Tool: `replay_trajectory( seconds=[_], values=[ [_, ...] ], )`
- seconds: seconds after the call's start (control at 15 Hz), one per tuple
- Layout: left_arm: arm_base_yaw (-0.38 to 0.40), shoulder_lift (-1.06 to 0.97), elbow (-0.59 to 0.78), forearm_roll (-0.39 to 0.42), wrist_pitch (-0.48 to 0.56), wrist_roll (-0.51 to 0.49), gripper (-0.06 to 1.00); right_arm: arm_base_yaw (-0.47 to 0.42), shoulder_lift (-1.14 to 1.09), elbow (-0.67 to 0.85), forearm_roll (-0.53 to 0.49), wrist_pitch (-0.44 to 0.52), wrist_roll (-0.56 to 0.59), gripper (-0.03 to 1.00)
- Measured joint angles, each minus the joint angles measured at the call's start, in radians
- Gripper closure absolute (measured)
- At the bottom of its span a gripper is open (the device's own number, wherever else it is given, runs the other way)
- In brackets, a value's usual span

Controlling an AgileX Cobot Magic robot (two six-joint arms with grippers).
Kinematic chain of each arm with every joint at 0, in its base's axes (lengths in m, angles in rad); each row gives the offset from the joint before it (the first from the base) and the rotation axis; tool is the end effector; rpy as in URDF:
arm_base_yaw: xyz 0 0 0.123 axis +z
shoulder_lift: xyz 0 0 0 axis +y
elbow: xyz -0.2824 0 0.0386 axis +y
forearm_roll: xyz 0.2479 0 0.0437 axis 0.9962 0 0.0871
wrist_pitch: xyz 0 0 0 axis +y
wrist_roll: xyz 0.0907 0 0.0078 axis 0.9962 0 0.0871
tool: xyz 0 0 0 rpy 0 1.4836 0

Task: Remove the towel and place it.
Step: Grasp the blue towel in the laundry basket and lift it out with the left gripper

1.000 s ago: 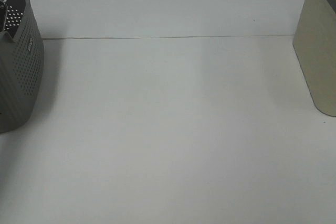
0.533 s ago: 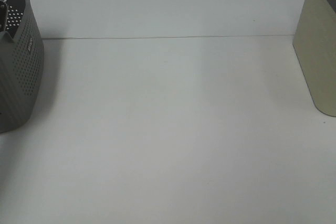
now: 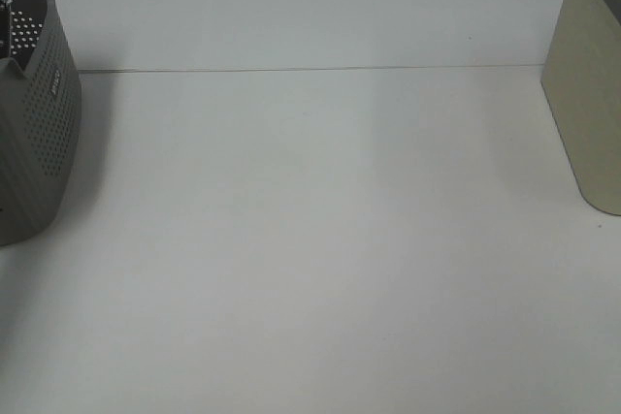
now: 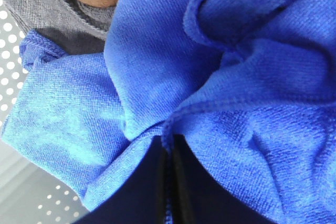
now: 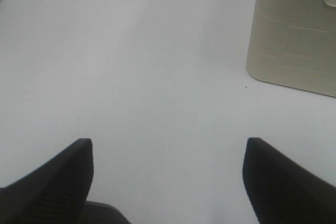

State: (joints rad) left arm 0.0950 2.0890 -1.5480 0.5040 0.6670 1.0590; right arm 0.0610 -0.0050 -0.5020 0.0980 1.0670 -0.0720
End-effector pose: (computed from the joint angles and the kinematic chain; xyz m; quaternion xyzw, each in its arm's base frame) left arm 0.4464 0.0699 0.1833 0.5763 0.7639 0.2805 0.0752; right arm -0.0068 0.0074 0.2775 -0.0588 0.8500 0.0461 0.5215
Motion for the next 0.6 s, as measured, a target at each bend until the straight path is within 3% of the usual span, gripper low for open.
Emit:
replay_trajectory(
  seconds=[0.2, 0.33, 0.6],
  values=[
    [-0.003, -0.030, 0.000, 0.000, -0.002, -0.026, 0.94, 0.000, 0.000, 0.000, 0.000, 0.000, 0.000, 0.20],
    [-0.022, -0.126, 0.000, -0.001, -0.024, -0.097, 0.94, 0.000, 0.000, 0.000, 0.000, 0.000, 0.000, 0.20],
    [-0.073, -0.363, 0.000, -0.001, -0.022, -0.126, 0.94, 0.000, 0.000, 0.000, 0.000, 0.000, 0.000, 0.20]
  ],
)
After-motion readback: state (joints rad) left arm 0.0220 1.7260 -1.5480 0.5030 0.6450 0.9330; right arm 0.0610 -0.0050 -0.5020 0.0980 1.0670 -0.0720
